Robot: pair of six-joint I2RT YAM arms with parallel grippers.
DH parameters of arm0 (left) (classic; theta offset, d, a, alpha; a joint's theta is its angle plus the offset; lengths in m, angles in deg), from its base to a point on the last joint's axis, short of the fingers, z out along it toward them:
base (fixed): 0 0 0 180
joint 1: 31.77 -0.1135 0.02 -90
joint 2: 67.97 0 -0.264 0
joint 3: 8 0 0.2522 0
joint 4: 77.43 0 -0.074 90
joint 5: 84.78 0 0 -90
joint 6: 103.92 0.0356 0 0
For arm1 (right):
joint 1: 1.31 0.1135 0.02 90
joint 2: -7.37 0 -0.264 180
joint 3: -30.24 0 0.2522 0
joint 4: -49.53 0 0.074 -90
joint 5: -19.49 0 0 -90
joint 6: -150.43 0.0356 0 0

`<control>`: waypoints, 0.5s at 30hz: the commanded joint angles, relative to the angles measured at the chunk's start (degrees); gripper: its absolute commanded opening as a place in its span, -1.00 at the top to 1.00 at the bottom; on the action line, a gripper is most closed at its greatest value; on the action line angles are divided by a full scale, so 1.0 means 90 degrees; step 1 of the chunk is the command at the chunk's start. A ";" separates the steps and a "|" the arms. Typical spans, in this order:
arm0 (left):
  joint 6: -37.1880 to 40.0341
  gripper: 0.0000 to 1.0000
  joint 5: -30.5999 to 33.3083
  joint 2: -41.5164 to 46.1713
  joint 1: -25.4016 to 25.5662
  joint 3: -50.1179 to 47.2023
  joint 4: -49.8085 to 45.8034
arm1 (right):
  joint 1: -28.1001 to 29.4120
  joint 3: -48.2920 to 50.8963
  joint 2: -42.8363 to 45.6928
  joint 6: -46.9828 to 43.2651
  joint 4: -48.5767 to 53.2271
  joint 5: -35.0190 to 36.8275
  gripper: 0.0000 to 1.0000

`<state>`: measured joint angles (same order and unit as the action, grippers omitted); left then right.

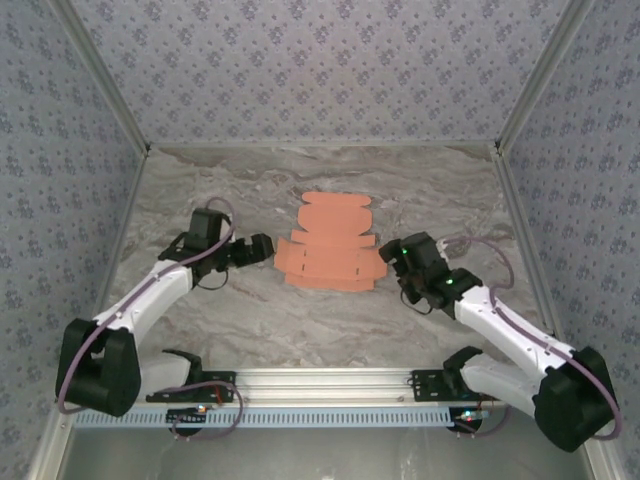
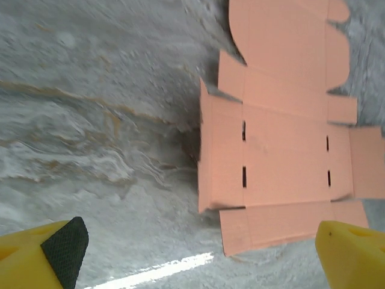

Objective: Fold the paper box

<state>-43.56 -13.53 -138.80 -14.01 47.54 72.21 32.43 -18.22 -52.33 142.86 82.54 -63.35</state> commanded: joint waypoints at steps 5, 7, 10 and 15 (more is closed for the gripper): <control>0.0063 -0.98 0.0008 -0.0358 0.0087 0.0464 -0.0074 | 0.0904 -0.0404 -0.1091 0.1720 -0.0308 0.0367 -0.89; 0.0014 -0.99 -0.0096 -0.0540 0.0086 0.0503 -0.0050 | 0.0895 -0.0598 -0.1417 0.1962 -0.0143 0.0210 -0.87; -0.0120 -0.99 -0.0269 -0.0738 0.0106 0.0501 0.0004 | 0.0889 -0.0705 -0.1702 0.2259 -0.0143 0.0084 -0.70; -0.0139 -0.98 -0.0229 -0.0634 0.0126 0.0349 0.0060 | 0.0909 -0.0673 -0.1948 0.2476 -0.0089 0.0056 -0.42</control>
<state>-44.26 -14.73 -145.64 -13.26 50.60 72.30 40.25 -23.49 -68.81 161.13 80.20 -63.06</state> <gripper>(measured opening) 0.993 0.725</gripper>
